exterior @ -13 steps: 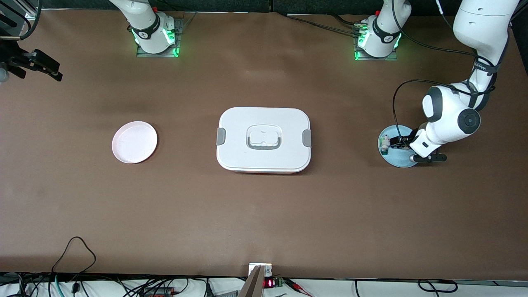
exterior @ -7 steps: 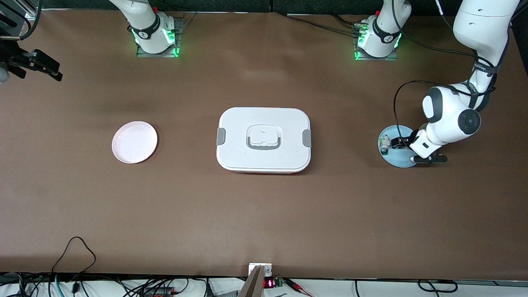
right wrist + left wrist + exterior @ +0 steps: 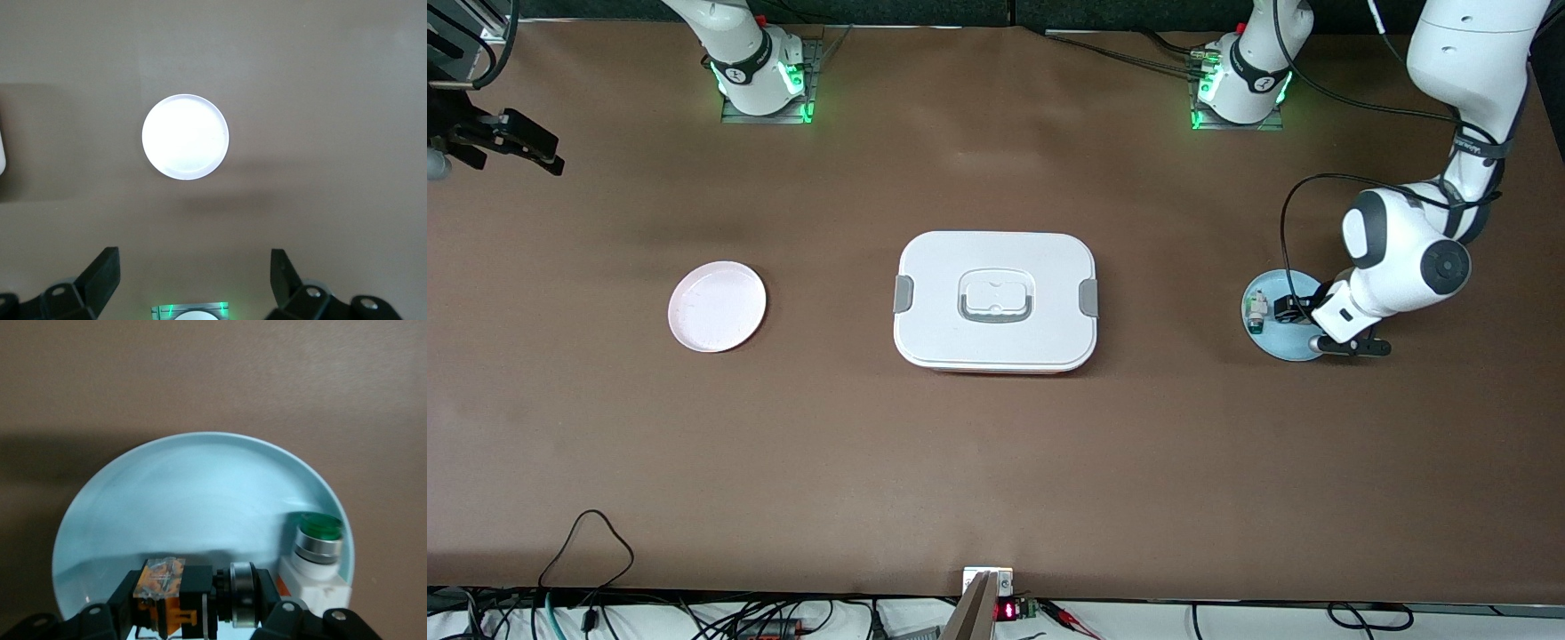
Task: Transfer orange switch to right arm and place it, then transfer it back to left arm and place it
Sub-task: 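Close the left gripper on the orange switch and lift it, then carry the switch over the box with the left gripper while the right gripper approaches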
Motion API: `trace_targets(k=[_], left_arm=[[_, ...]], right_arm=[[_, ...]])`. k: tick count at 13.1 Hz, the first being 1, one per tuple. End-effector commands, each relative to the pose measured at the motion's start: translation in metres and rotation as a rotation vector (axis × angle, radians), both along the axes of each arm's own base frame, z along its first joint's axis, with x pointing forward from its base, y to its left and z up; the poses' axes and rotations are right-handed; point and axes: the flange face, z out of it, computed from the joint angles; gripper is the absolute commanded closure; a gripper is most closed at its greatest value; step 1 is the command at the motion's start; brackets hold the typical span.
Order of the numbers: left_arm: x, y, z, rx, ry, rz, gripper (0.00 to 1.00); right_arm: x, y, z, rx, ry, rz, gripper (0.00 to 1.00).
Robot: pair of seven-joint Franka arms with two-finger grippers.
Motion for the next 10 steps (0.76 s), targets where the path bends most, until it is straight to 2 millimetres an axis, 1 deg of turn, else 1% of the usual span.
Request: trace_targets(k=[1, 2, 3, 4, 5, 6, 7, 9, 10], left_arm=[[0.023, -0.011, 0.053, -0.038, 0.061, -0.04, 0.86], [0.029, -0.023, 0.071, -0.043, 0.099, -0.043, 0.87], [0.034, -0.032, 0.088, -0.039, 0.142, -0.013, 0.87], [0.036, -0.046, 0.105, -0.041, 0.2, 0.018, 0.87], [0.038, -0.071, 0.119, -0.044, 0.249, 0.046, 0.87], [0.037, -0.096, 0.136, -0.064, 0.307, 0.12, 0.88], [0.038, -0.121, 0.159, -0.082, 0.356, 0.189, 0.88], [0.035, -0.167, 0.197, -0.112, 0.438, 0.3, 0.88], [0.032, -0.188, 0.223, -0.132, 0.464, 0.342, 0.88]], right_arm=[[0.019, 0.005, -0.012, 0.045, 0.031, 0.005, 0.0], [0.03, 0.008, -0.027, 0.05, 0.06, 0.006, 0.0], [0.033, 0.01, -0.027, 0.071, 0.056, 0.009, 0.0], [0.034, 0.009, -0.024, 0.094, 0.048, 0.003, 0.0], [0.034, 0.009, -0.021, 0.122, 0.04, 0.001, 0.0], [0.033, 0.01, -0.017, 0.141, 0.031, 0.029, 0.0], [0.034, 0.012, -0.013, 0.162, 0.019, 0.05, 0.0], [0.037, 0.024, -0.007, 0.295, -0.011, 0.06, 0.0], [0.04, 0.035, -0.006, 0.401, -0.025, 0.068, 0.0]])
